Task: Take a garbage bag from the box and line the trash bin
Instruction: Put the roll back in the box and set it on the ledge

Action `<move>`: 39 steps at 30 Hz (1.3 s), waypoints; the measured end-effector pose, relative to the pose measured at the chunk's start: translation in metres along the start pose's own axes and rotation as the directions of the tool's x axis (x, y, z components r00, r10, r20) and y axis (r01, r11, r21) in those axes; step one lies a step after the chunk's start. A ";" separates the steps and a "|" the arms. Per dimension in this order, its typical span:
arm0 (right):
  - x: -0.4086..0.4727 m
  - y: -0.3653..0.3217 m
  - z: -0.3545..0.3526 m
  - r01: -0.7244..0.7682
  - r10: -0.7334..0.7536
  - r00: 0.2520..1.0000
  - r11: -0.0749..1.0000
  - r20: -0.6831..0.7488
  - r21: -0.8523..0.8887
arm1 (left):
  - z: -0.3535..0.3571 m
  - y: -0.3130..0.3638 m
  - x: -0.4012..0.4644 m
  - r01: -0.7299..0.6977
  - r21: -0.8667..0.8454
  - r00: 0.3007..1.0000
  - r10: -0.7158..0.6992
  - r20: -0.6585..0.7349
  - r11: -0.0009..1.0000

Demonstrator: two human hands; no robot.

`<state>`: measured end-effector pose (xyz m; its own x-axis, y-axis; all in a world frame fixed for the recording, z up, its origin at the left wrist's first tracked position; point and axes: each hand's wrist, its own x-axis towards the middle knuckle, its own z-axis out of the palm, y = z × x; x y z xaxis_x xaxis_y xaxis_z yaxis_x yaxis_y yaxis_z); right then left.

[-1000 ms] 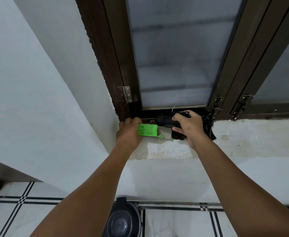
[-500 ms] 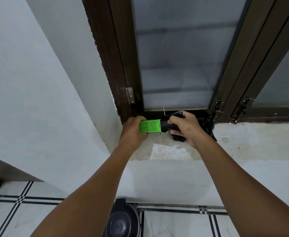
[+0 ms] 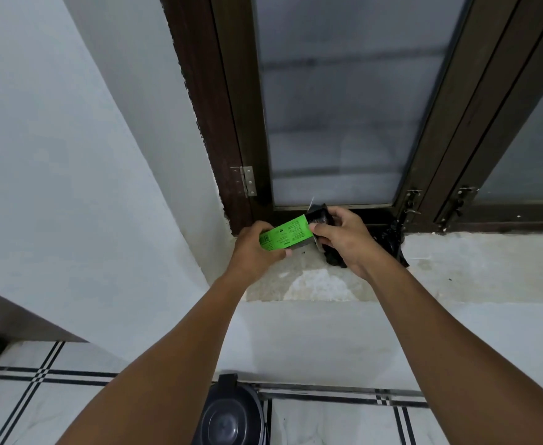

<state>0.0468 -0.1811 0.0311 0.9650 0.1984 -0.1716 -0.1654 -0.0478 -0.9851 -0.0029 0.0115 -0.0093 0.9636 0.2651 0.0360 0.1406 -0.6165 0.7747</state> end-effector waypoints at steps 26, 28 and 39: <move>-0.004 -0.010 0.006 0.144 -0.166 0.982 0.967 -0.090 -0.211 | 0.009 -0.005 -0.008 0.087 -0.253 0.993 -0.105 -0.058 0.963; -0.004 -0.006 0.005 0.141 -0.169 0.965 0.979 -0.200 -0.146 | 0.009 -0.004 -0.008 0.106 -0.278 0.991 -0.125 -0.049 0.955; -0.002 0.001 0.006 -0.040 0.051 0.973 0.998 -0.224 0.055 | 0.013 0.001 -0.011 0.123 -0.365 0.991 -0.131 0.004 0.923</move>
<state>0.0432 -0.1760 0.0309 0.9763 -0.0283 -0.2144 -0.2145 -0.0016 -0.9767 -0.0103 -0.0017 -0.0173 0.9378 0.3406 -0.0678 0.1654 -0.2661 0.9497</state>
